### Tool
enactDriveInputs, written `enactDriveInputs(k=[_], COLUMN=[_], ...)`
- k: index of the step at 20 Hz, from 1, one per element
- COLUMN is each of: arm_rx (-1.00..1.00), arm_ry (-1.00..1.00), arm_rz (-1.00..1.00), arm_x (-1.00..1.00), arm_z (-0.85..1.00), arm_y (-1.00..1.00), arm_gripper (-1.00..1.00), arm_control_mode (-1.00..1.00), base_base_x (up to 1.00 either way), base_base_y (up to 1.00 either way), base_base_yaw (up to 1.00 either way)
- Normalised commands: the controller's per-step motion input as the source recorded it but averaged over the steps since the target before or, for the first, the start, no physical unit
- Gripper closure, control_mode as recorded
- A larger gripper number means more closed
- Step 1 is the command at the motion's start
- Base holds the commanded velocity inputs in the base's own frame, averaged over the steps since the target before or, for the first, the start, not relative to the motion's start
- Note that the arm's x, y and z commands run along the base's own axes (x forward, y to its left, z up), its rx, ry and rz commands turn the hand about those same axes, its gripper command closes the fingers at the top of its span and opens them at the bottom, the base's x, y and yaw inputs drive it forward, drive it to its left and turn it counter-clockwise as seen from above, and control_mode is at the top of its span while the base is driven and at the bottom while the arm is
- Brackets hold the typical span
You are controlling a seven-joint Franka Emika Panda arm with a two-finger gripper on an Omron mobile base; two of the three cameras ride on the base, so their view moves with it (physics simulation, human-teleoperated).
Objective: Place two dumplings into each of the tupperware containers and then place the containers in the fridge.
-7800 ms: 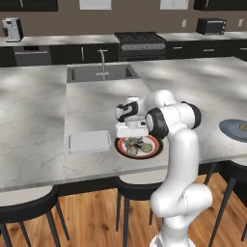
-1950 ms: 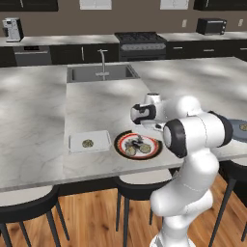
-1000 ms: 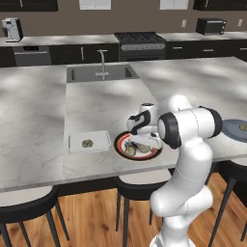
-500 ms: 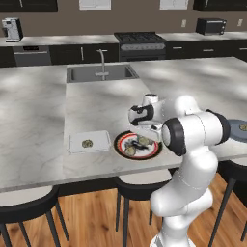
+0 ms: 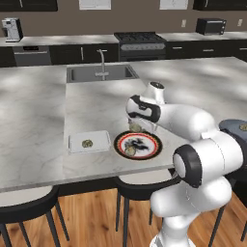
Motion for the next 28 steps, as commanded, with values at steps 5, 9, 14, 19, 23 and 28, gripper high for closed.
enactDriveInputs(k=[5, 9, 14, 19, 23, 28], arm_rx=[0.01, -0.03, -0.07, -0.15, -0.13, 0.00], arm_ry=[-0.08, 0.01, 0.03, 0.03, 0.10, 0.05], arm_rz=[0.00, 0.00, -0.07, -0.19, -0.17, -0.06], arm_x=[0.00, 0.31, 0.44, 0.55, 0.61, 0.22], arm_z=[0.41, 0.03, -0.09, -0.29, -0.44, -0.36], arm_y=[1.00, 0.99, 0.79, 0.36, 0.02, 0.00], arm_gripper=[1.00, 1.00, 1.00, 1.00, 1.00, 1.00], arm_control_mode=[-1.00, -1.00, -1.00, -1.00, -1.00, -1.00], base_base_x=[0.00, 0.00, 0.00, 0.00, 0.00, 0.00], base_base_y=[0.00, 0.00, 0.00, 0.00, 0.00, 0.00], base_base_yaw=[0.00, 0.00, 0.00, 0.00, 0.00, 0.00])
